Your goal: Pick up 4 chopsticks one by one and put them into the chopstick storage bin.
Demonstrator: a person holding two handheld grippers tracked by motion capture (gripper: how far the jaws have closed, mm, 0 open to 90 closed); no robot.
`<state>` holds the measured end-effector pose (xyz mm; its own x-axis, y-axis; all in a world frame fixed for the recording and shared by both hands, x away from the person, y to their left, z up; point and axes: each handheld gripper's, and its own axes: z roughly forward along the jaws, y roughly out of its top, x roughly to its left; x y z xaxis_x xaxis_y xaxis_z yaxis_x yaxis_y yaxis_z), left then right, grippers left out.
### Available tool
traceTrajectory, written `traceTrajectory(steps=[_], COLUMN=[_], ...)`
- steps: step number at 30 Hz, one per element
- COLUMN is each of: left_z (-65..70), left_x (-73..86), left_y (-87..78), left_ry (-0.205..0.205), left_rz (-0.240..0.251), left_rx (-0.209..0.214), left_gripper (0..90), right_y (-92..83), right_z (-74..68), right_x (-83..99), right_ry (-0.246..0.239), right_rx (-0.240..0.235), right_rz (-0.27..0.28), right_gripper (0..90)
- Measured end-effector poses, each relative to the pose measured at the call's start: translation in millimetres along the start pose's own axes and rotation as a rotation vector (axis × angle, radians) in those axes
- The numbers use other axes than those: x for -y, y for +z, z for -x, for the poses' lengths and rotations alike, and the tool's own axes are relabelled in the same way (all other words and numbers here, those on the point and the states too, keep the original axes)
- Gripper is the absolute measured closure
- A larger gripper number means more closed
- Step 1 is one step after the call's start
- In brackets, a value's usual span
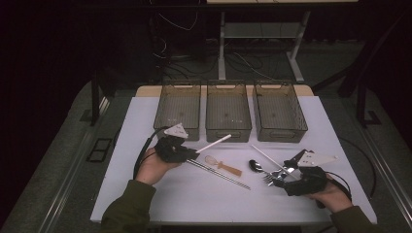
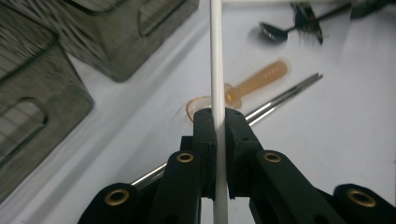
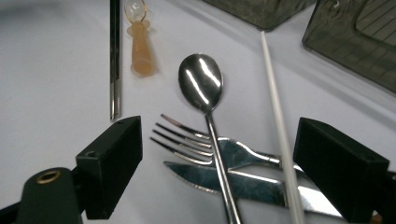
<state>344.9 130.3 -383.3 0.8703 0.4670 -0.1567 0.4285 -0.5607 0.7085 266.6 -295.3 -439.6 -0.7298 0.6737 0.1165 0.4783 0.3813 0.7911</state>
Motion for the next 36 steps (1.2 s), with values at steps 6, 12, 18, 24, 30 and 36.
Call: traceTrajectory(steps=[6, 12, 18, 24, 30, 36], left_z=[-10.9, -22.8, -39.9, -61.3, -85.1, -110.3], left_x=[-6.0, -14.9, -26.3, -41.1, -54.6, -59.4], left_y=[-12.3, -18.5, -22.0, -26.9, -27.2, -22.5], left_ry=[-0.025, -0.059, -0.087, -0.118, -0.165, -0.219], left_rz=[0.029, 0.034, 0.029, 0.021, 0.019, 0.053], left_rx=[-0.012, -0.047, -0.094, -0.150, -0.206, -0.244], left_gripper=[84.0, 84.1, 84.0, 84.1, 84.1, 84.1], right_y=[-1.0, -1.6, -2.7, -3.3, -4.4, -5.6], right_z=[-0.2, -1.5, -2.1, -1.2, -1.5, -1.6], right_x=[3.1, 3.1, 1.3, 1.8, 1.2, 0.6], right_ry=[0.008, 0.014, 0.012, 0.010, 0.009, 0.005], right_rx=[0.000, -0.003, -0.005, 0.000, -0.004, -0.005], right_rz=[0.002, 0.004, 0.011, 0.011, 0.016, 0.021], right_gripper=[15.9, 15.9, 15.9, 15.9, 15.9, 15.9])
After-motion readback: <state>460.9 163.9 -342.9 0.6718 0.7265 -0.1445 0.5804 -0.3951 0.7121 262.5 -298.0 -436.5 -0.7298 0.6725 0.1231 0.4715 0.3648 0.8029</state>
